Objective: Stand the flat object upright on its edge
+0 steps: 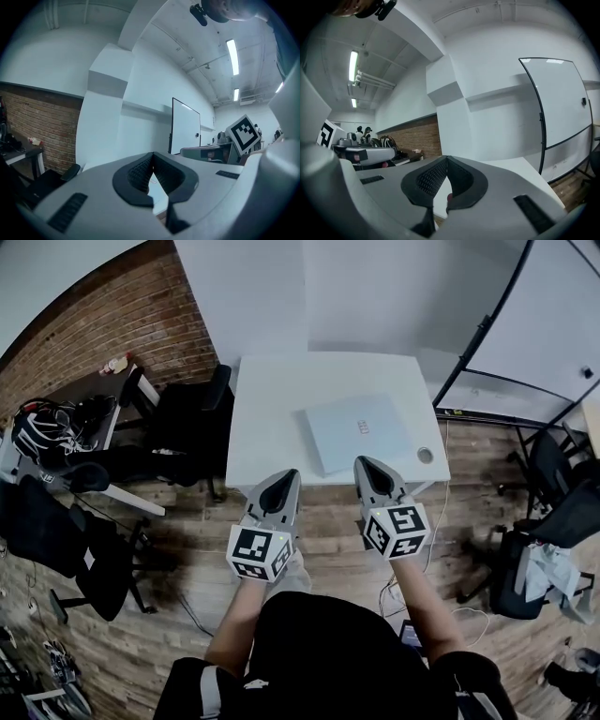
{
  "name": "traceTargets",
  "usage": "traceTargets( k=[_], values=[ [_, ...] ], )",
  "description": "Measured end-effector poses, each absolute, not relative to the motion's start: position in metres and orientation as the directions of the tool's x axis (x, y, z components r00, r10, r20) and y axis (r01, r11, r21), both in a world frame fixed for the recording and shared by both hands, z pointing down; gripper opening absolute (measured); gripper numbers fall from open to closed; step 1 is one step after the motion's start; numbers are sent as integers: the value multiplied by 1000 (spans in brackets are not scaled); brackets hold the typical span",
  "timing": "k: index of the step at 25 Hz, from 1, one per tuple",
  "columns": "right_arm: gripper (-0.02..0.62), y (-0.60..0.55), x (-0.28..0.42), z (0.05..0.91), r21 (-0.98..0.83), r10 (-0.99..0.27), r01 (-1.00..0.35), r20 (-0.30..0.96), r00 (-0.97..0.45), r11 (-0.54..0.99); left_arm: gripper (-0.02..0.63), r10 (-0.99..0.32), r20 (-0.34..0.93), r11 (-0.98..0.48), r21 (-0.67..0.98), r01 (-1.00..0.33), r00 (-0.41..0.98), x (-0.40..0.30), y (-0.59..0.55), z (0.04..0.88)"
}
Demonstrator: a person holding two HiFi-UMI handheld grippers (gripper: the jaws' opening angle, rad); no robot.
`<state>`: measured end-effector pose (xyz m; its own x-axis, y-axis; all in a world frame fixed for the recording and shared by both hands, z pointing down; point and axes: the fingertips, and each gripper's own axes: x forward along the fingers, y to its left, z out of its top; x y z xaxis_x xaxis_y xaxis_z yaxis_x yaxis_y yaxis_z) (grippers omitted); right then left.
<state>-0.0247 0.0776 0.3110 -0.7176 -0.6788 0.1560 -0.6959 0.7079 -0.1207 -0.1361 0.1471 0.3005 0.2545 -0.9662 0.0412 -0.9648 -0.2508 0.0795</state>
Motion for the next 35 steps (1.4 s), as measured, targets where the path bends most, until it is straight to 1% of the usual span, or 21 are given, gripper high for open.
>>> traceTargets(
  k=[14, 24, 28, 35],
  values=[
    [40, 0, -97, 311, -110, -716, -736, 175, -676, 668, 12, -943, 82, -317, 82, -945, 323, -205, 62, 308],
    [40, -36, -136, 326, -86, -726, -752, 212, -654, 653, 12, -921, 104, -366, 108, -924, 376, -237, 22, 326],
    [40, -41, -129, 332, -83, -746, -775, 222, -628, 627, 12, -904, 122, -395, 126, -910, 409, -237, 13, 338],
    [40, -47, -84, 351, -100, -788, -826, 258, -559, 554, 12, -862, 156, -461, 152, -874, 482, -206, 0, 360]
  ],
)
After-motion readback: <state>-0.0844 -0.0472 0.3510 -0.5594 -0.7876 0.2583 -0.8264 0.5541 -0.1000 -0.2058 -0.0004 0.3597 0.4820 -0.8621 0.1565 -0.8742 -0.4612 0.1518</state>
